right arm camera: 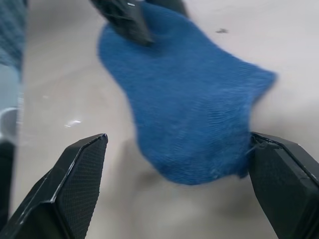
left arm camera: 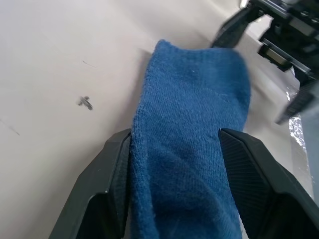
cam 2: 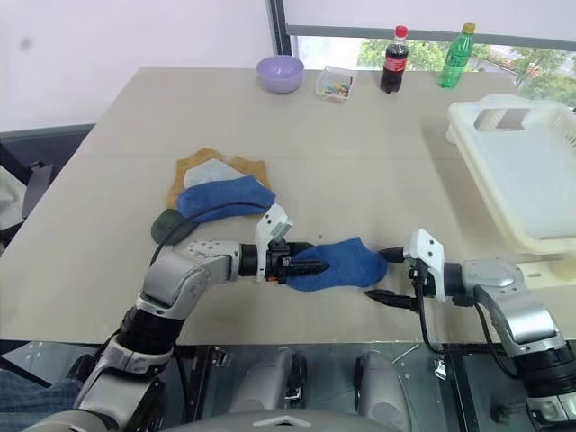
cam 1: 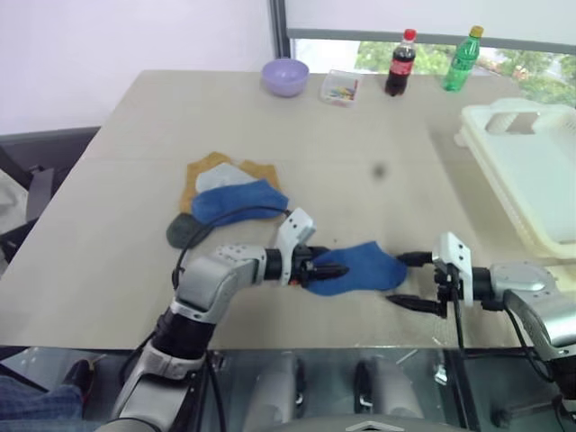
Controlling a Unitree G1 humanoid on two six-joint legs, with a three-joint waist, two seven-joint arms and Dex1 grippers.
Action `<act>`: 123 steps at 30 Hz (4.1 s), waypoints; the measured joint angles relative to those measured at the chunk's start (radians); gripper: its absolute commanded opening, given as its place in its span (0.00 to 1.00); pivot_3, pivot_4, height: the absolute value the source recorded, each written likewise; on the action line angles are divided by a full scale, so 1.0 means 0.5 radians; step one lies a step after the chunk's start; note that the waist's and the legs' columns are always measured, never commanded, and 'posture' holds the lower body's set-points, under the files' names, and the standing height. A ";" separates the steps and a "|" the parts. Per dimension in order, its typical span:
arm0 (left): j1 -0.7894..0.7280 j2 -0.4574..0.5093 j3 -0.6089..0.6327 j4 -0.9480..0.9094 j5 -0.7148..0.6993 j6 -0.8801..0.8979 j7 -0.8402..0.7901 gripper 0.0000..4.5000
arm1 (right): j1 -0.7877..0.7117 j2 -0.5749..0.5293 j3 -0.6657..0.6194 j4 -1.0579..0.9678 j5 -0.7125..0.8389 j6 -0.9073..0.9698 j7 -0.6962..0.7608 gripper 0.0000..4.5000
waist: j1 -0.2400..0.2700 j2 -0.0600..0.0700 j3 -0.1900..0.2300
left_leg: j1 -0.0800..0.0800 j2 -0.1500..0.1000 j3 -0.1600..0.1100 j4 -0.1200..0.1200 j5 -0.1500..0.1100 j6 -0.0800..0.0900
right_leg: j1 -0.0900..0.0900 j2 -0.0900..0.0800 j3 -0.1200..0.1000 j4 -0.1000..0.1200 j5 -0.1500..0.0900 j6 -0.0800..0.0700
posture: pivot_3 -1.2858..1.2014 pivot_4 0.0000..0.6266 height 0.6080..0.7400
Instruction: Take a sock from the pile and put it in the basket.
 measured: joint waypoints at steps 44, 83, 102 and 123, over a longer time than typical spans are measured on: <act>0.057 -0.082 0.186 0.459 0.924 -1.216 0.862 0.19 | -0.011 0.050 -0.271 -0.196 0.443 -0.056 0.104 1.00 | 0.034 -0.001 0.001 | 0.000 -0.001 0.000 -0.001 -0.001 0.002 | 0.000 -0.004 -0.002 0.000 0.001 0.000 | 0.52 0.24 0.95; 0.134 -0.132 0.337 0.342 0.911 -1.268 0.949 0.82 | 0.021 0.084 -0.231 -0.151 0.340 -0.092 0.088 1.00 | 0.004 -0.002 0.002 | -0.001 0.000 0.000 -0.001 -0.001 0.002 | 0.000 -0.003 -0.003 0.000 0.001 0.000 | 0.52 0.24 0.95; 0.144 -0.141 0.336 0.342 0.913 -1.278 0.948 0.35 | 0.044 0.098 -0.231 -0.129 0.313 -0.119 0.086 1.00 | 0.004 -0.002 0.002 | -0.001 0.000 0.000 -0.001 -0.001 0.002 | 0.000 -0.003 -0.002 0.000 0.001 0.000 | 0.52 0.24 0.95; 0.132 -0.255 0.506 0.222 0.671 -1.175 0.949 0.14 | 0.080 0.108 -0.224 -0.127 0.312 -0.146 0.087 1.00 | 0.005 -0.003 0.002 | -0.001 0.000 0.000 -0.001 -0.001 0.002 | 0.000 -0.003 -0.003 0.000 0.001 0.000 | 0.52 0.24 0.95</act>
